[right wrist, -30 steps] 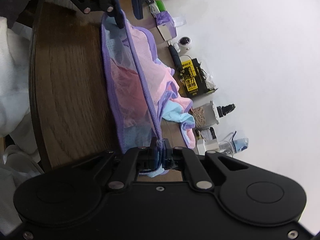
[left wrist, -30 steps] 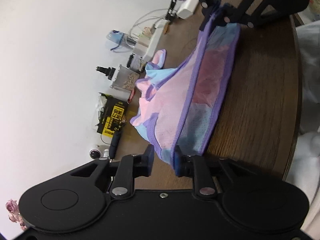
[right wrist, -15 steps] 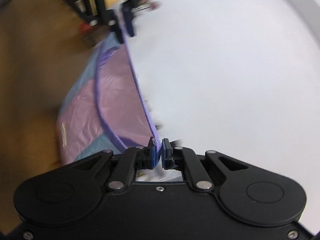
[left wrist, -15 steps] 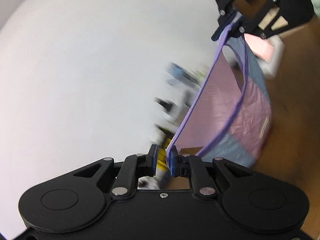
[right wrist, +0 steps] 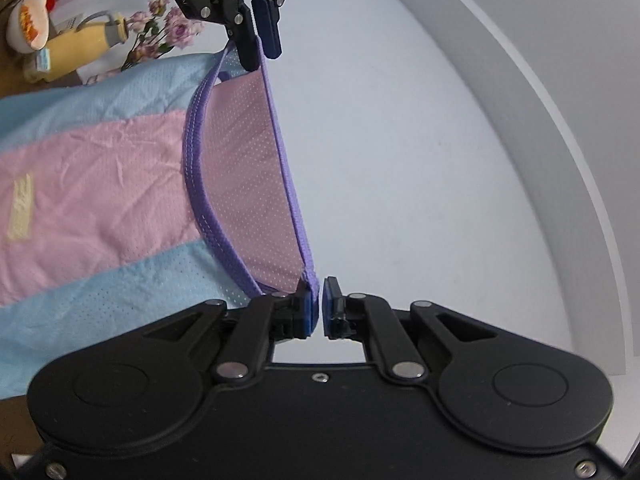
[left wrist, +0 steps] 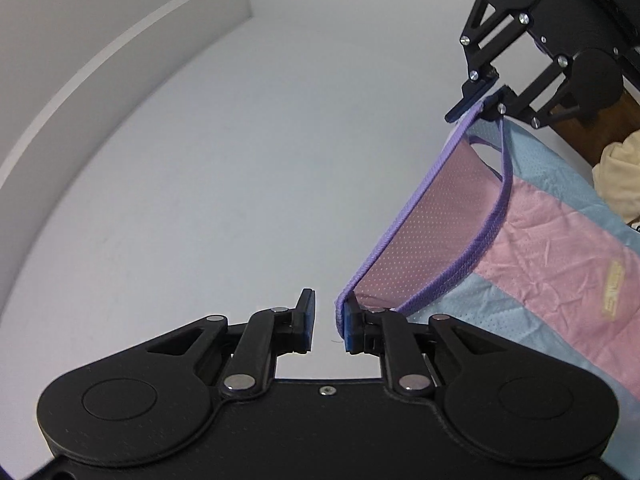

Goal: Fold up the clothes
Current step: 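Lift the garment by its trimmed edge with both grippers and hold it up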

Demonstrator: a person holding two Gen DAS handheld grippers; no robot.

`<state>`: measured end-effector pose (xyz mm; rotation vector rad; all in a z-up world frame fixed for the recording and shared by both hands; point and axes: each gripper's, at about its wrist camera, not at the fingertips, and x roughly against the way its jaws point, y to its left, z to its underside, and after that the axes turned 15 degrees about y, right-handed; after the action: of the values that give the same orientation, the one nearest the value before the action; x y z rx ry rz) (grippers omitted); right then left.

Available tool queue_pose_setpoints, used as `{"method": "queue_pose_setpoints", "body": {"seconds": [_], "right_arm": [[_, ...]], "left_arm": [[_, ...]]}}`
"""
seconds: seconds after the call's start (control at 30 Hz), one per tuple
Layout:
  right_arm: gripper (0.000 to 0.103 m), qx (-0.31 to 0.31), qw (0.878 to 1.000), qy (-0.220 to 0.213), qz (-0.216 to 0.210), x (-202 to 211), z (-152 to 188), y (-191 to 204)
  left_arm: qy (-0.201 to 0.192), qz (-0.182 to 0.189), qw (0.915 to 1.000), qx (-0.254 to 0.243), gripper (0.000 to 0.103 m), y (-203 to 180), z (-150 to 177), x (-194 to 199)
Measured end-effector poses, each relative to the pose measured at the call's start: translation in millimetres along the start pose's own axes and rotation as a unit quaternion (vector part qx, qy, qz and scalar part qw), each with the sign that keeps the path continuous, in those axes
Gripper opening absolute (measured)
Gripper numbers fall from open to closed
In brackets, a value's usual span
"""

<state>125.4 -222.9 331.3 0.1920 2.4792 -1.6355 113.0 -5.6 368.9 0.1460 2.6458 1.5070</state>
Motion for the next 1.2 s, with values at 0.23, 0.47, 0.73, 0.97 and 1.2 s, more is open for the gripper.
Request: {"method": "queue_pose_setpoints", "body": {"seconds": [0.23,0.47,0.73,0.97,1.2], "right_arm": [[0.006,0.002,0.999,0.018,-0.052,-38.1,1.7,46.0],[0.006,0.021,0.993,0.063,-0.094,-138.9,11.1,123.6],[0.006,-0.031,0.995,0.040,0.083,-240.1,0.1,150.7],[0.006,-0.037,0.996,0.001,0.076,-186.1,6.9,159.0],[0.006,-0.006,0.990,0.065,-0.128,-122.1,45.6,264.0]], "left_arm": [[0.039,0.039,0.9984,-0.008,0.016,-36.3,31.8,-46.5],[0.081,0.042,0.9957,0.019,0.016,-87.8,65.8,-159.1],[0.016,-0.158,0.9865,0.039,0.016,-100.5,51.1,-223.9],[-0.015,-0.152,0.9863,0.061,0.016,-118.1,52.2,-162.2],[0.084,0.065,0.9937,0.036,0.016,-265.3,113.9,-109.1]]}}
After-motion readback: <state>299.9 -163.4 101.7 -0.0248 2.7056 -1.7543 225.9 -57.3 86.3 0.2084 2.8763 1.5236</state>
